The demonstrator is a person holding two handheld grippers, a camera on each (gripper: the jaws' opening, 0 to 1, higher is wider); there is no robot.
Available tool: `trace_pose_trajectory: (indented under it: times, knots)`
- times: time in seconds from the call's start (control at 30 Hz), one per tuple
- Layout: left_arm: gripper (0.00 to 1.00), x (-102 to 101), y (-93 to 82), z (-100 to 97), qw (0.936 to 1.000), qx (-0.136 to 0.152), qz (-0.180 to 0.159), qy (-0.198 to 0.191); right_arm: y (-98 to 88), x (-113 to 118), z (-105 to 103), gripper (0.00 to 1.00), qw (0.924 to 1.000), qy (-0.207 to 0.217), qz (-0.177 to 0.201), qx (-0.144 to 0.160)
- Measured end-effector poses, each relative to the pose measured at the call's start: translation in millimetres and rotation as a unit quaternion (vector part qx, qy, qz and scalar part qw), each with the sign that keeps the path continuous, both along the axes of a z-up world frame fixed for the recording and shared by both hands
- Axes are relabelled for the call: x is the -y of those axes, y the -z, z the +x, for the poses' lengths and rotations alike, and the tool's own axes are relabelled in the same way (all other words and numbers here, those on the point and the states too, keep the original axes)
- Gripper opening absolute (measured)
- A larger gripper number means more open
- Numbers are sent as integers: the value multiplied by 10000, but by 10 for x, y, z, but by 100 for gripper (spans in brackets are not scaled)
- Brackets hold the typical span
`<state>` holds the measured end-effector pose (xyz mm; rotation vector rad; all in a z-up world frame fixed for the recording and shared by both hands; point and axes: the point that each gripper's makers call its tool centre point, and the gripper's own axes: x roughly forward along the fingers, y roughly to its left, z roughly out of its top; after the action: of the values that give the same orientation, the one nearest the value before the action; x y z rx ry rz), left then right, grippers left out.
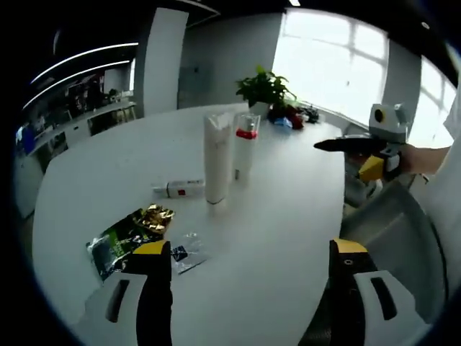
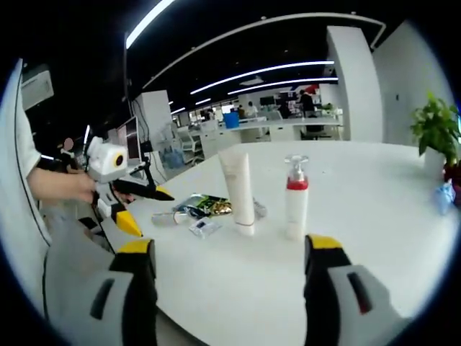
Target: Arrange the skincare products in the storage area until every visible bottle or jar stands upright without overlapping.
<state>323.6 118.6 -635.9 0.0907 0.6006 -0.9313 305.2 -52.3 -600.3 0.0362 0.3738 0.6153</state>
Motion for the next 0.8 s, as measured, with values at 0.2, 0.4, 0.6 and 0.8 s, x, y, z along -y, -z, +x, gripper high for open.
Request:
trace_pose_trajectory:
  times: [0.2, 0.4, 0.6, 0.8]
  knots:
    - [93, -85, -59, -181, 9977, -53, -349, -583, 19, 71, -116, 86, 9999, 108, 41, -41]
    - [96, -112, 17, -460, 9983, -85, -148, -550, 3, 138, -158, 86, 9998, 185, 21, -39]
    - [97, -231, -78, -516, 9958, 41, -218, -894, -3, 141, -230, 86, 9998, 174, -24, -33]
    - [97, -272, -117, -592, 9928, 240, -309, -1128, 44, 140, -236, 85, 9999, 148, -43, -63]
